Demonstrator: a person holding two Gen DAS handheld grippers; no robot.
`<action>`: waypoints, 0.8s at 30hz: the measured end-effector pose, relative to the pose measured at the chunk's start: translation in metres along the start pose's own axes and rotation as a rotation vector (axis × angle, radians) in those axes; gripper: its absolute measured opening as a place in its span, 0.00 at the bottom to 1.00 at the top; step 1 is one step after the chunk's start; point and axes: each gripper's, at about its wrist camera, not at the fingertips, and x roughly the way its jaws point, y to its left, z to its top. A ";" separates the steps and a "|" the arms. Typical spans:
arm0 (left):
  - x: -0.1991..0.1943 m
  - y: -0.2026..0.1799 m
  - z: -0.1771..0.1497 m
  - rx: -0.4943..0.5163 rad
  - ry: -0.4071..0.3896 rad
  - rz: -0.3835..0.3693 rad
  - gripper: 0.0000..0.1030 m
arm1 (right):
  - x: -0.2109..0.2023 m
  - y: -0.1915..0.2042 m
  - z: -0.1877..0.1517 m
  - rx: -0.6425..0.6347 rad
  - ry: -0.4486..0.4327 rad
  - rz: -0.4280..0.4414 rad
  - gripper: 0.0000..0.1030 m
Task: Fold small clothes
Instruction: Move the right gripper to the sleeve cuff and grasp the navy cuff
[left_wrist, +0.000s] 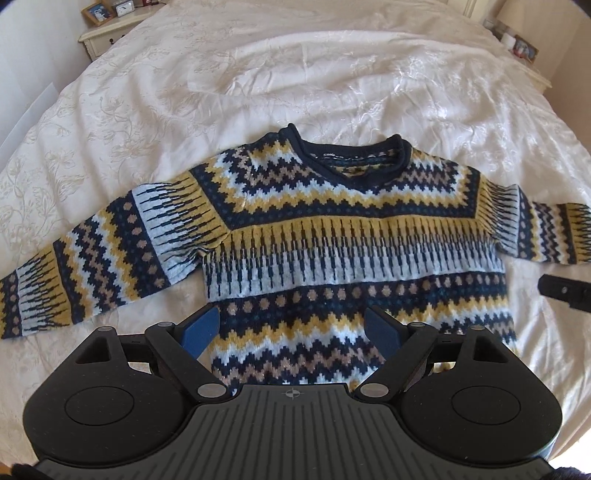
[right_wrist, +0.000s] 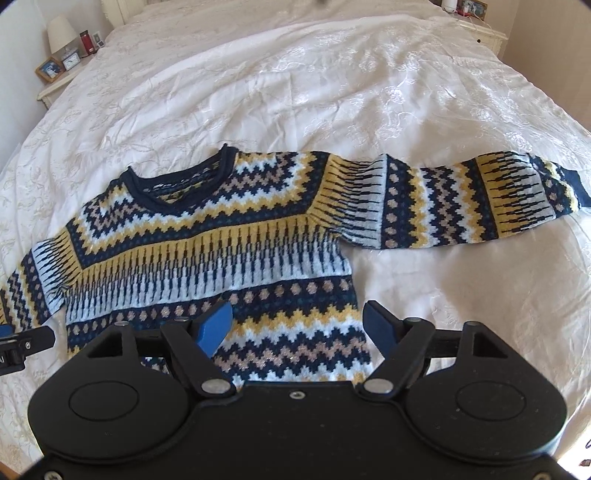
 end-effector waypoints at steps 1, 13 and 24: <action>0.003 -0.001 0.003 0.010 0.007 0.002 0.83 | 0.001 -0.008 0.004 0.009 -0.004 -0.007 0.77; 0.005 -0.028 0.010 -0.042 0.025 0.087 0.83 | 0.009 -0.139 0.058 0.105 -0.038 -0.080 0.77; -0.009 -0.094 -0.008 -0.133 0.045 0.156 0.83 | 0.020 -0.278 0.110 0.095 -0.070 -0.156 0.70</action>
